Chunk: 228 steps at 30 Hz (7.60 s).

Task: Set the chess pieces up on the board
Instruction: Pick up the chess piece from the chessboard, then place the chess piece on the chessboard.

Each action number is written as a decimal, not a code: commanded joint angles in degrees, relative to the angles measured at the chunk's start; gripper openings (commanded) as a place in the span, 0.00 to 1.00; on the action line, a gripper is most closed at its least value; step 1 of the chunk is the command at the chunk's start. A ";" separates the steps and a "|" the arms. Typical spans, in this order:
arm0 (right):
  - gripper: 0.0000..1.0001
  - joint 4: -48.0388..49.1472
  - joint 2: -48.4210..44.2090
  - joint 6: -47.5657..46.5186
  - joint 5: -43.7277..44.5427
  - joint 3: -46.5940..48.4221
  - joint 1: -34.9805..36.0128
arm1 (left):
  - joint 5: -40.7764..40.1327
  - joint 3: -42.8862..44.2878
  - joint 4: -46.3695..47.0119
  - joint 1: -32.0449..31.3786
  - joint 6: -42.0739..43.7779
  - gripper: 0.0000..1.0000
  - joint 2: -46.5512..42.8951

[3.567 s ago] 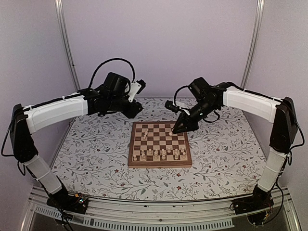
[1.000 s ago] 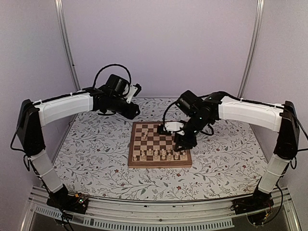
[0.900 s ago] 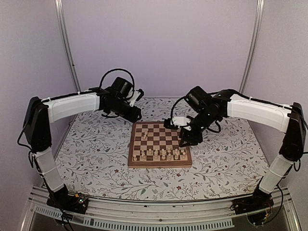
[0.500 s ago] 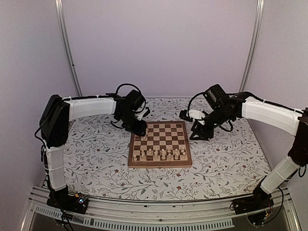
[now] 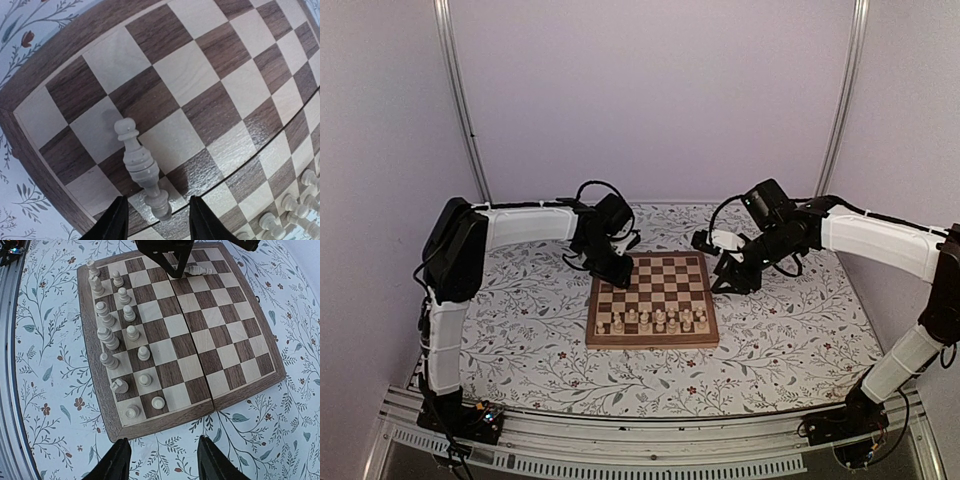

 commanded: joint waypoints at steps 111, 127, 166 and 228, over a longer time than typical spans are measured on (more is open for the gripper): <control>0.06 -1.64 38.57 12.80 -4.03 45.86 11.45 | 1.94 -25.79 13.70 12.94 9.57 0.10 -33.50; 0.11 -4.17 49.27 10.17 3.66 52.20 14.64 | 3.92 -28.11 14.61 15.04 9.11 0.11 -35.55; 0.52 1.43 17.07 -23.27 11.26 24.78 18.13 | 52.54 -11.72 3.89 4.87 12.97 0.17 -14.96; 0.10 1.55 19.02 6.87 -47.64 25.39 2.31 | 23.67 -40.26 59.50 -7.15 12.56 0.45 -43.22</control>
